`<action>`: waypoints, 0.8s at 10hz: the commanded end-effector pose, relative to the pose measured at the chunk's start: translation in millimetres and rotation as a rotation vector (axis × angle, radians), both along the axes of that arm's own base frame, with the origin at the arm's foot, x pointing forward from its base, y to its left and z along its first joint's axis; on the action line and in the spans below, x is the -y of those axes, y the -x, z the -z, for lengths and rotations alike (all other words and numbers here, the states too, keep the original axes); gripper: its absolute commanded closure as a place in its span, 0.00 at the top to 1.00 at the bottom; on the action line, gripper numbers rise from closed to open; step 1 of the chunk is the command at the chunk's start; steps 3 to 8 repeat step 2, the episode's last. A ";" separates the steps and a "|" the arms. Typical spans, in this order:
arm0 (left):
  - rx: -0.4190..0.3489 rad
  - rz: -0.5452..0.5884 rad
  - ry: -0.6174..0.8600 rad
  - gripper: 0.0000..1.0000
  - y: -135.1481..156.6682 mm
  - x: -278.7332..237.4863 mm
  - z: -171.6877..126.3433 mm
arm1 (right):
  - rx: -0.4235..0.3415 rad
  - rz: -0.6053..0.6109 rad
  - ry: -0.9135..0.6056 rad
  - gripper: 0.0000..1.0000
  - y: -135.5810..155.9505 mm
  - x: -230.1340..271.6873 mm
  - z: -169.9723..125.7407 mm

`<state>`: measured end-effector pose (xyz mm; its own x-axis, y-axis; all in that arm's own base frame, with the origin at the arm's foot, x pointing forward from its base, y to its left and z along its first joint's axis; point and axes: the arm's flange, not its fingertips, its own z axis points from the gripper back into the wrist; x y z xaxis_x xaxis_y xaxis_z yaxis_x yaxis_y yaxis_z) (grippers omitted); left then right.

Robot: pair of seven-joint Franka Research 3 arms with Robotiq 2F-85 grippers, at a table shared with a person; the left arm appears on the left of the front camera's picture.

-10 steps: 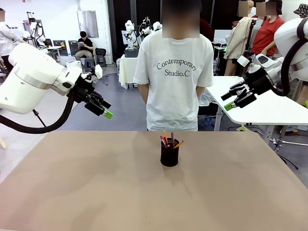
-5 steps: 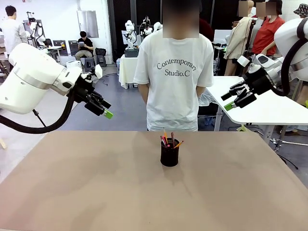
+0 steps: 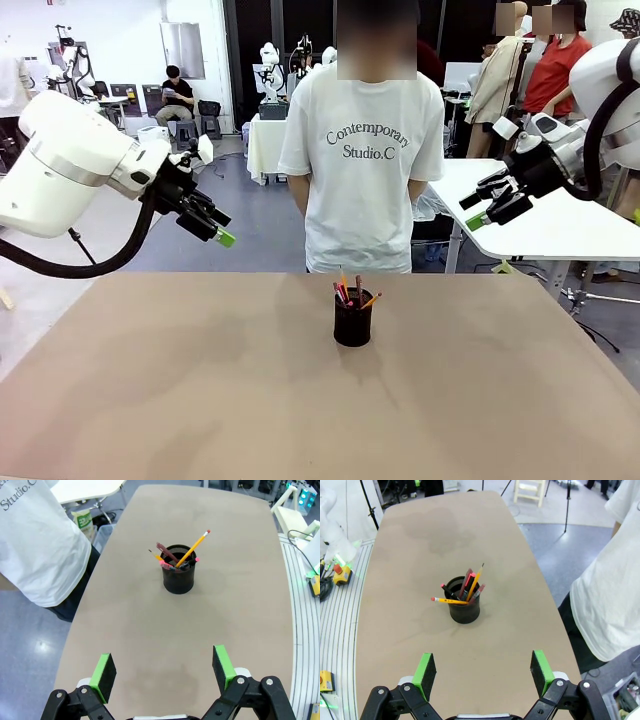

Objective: Place the pens into the pen holder.
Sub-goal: Pick up a writing instrument from the table and place it into the Pen holder.

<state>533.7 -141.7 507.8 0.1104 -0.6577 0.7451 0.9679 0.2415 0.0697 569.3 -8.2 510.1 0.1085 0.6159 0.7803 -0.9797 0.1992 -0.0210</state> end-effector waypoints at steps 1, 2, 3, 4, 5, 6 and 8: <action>0.003 -0.002 -0.003 1.00 0.4 -1.0 -1.0 | 0.005 0.000 0.001 1.00 0.1 -0.3 -2.5; 0.003 -0.002 -0.003 1.00 0.4 -1.0 -1.0 | 0.005 0.000 0.001 1.00 0.1 -0.3 -2.5; 0.003 -0.002 -0.003 1.00 0.4 -1.0 -1.0 | 0.005 0.000 0.001 1.00 0.1 -0.3 -2.5; 0.003 -0.002 -0.003 1.00 0.4 -1.0 -1.0 | 0.005 0.000 0.001 1.00 0.1 -0.3 -2.5; 0.003 -0.002 -0.003 1.00 0.4 -1.0 -1.0 | 0.005 0.000 0.001 1.00 0.1 -0.3 -2.5; 0.003 -0.002 -0.003 1.00 0.4 -1.0 -1.0 | 0.005 0.000 0.001 1.00 0.1 -0.3 -2.5; 0.003 -0.002 -0.003 1.00 0.4 -1.0 -1.0 | 0.005 0.000 0.001 1.00 0.1 -0.3 -2.5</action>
